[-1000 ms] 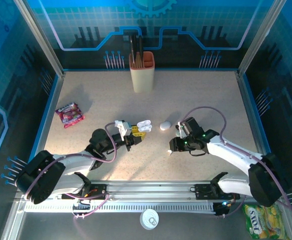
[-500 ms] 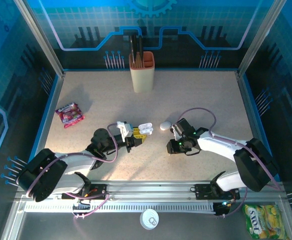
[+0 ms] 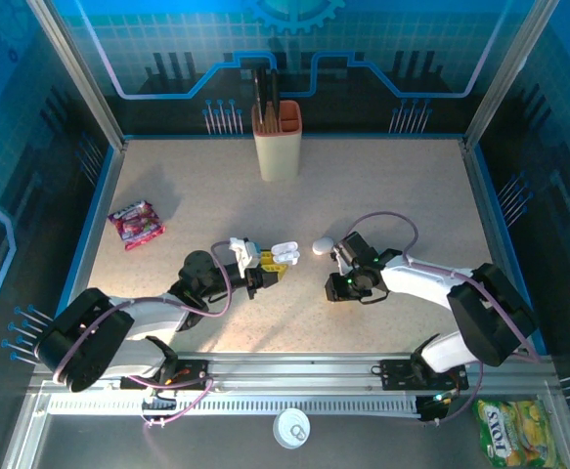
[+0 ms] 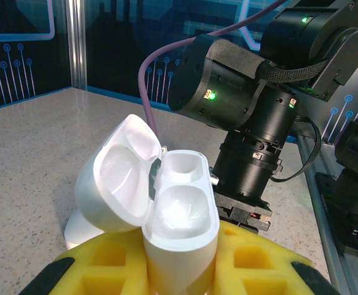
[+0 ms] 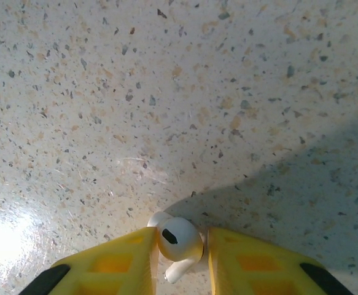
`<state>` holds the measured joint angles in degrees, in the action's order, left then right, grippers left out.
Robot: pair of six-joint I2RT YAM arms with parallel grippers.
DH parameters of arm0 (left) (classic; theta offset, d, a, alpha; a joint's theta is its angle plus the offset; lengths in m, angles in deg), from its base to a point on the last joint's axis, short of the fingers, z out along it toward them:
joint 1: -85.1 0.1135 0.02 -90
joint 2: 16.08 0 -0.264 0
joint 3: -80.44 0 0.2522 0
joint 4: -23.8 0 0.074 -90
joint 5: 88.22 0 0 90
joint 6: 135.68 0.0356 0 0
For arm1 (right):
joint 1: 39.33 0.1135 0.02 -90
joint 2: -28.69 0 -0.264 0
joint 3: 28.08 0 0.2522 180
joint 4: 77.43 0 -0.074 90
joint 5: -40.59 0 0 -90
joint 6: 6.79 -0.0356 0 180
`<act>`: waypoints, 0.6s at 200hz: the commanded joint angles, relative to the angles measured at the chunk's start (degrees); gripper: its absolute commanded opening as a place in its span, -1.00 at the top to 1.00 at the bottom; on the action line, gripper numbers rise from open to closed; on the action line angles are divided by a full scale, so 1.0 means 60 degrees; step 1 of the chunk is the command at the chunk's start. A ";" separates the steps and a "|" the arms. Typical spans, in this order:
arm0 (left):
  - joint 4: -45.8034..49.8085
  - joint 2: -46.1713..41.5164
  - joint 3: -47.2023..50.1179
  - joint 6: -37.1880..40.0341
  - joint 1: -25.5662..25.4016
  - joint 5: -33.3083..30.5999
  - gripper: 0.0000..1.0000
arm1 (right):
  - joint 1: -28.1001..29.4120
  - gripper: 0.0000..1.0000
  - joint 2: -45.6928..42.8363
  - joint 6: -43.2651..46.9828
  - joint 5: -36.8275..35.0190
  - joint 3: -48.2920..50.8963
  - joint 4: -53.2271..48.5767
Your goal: Insert the wireless bluetooth earbuds into the charging case
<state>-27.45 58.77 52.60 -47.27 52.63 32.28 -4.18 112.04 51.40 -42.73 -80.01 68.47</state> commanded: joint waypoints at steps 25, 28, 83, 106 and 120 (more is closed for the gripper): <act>-0.0351 0.0145 -0.0199 -0.0158 0.0060 0.0418 0.67 | 0.0099 0.57 0.0063 -0.0056 -0.0158 0.0003 0.0149; -0.0348 0.0151 -0.0195 -0.0157 0.0051 0.0411 0.67 | 0.0102 0.57 0.0038 -0.0046 -0.0160 0.0012 0.0165; -0.0446 0.0268 -0.0222 -0.0261 0.0051 0.0514 0.67 | 0.0102 0.58 -0.0803 0.0411 -0.0121 0.0422 0.0779; -0.0486 0.0362 -0.0261 -0.0318 0.0056 0.0547 0.67 | 0.0114 0.57 -0.1409 0.0764 0.0016 0.0822 0.1514; -0.0564 0.0462 -0.0286 -0.0375 0.0050 0.0569 0.67 | 0.0114 0.58 -0.1572 0.0865 -0.0064 0.1013 0.1770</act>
<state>-27.82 60.32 52.57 -48.62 52.63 33.81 -4.09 105.24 53.98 -42.97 -75.99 74.42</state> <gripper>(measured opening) 0.212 0.214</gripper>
